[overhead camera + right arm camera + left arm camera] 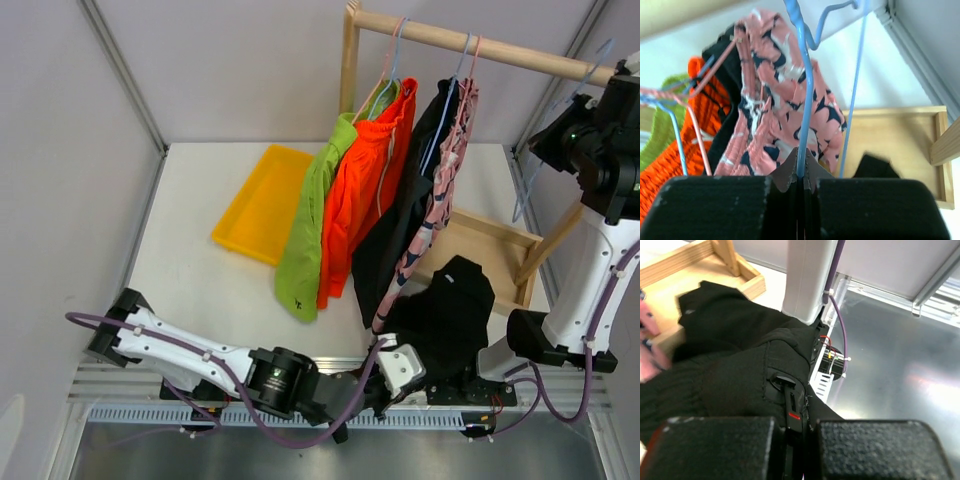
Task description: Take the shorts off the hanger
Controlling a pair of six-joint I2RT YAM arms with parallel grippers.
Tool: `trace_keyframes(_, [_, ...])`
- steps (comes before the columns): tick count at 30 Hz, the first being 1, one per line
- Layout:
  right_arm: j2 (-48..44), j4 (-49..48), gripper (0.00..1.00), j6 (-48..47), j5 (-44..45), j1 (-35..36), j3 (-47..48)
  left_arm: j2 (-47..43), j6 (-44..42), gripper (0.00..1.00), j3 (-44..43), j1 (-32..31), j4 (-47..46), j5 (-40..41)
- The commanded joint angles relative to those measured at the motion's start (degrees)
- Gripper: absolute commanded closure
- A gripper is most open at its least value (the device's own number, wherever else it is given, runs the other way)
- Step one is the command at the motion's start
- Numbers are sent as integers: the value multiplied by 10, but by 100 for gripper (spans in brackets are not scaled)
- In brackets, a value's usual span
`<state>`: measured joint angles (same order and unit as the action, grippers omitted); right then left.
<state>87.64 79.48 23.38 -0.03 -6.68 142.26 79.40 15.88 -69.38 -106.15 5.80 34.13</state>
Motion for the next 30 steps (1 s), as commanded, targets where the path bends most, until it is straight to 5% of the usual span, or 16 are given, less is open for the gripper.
trace_keyframes(1, [10, -24, 100, 4, -35, -46, 35, -37, 48, 100, 27, -13, 17, 59])
trace_keyframes(12, [-47, -24, 100, 0, -42, -64, -98, -136, 56, 100, -59, -21, 204, 177])
trace_keyframes(15, [-62, -26, 75, 0, -35, -64, -133, -173, 34, 100, -100, -19, 248, 234])
trace_keyframes(16, [-74, -29, 52, 0, -30, -64, -142, -186, 15, 100, -103, -19, 249, 257])
trace_keyframes(18, [-88, -29, 31, -2, -22, -64, -159, -222, -17, 100, -109, -12, 246, 269])
trace_keyframes(20, [-95, -30, 25, -3, -17, -64, -165, -239, -37, 100, -116, -6, 250, 287])
trace_keyframes(21, [-98, -28, 1, -3, -16, -64, -167, -248, -55, 100, -130, -2, 256, 293])
trace_keyframes(27, [-149, -16, 0, -5, 26, -62, -185, -257, -171, 100, -227, 38, 287, 363])
trace_keyframes(30, [-189, -10, 1, -8, 81, -50, -197, -299, -297, 100, -232, 67, 187, 383])
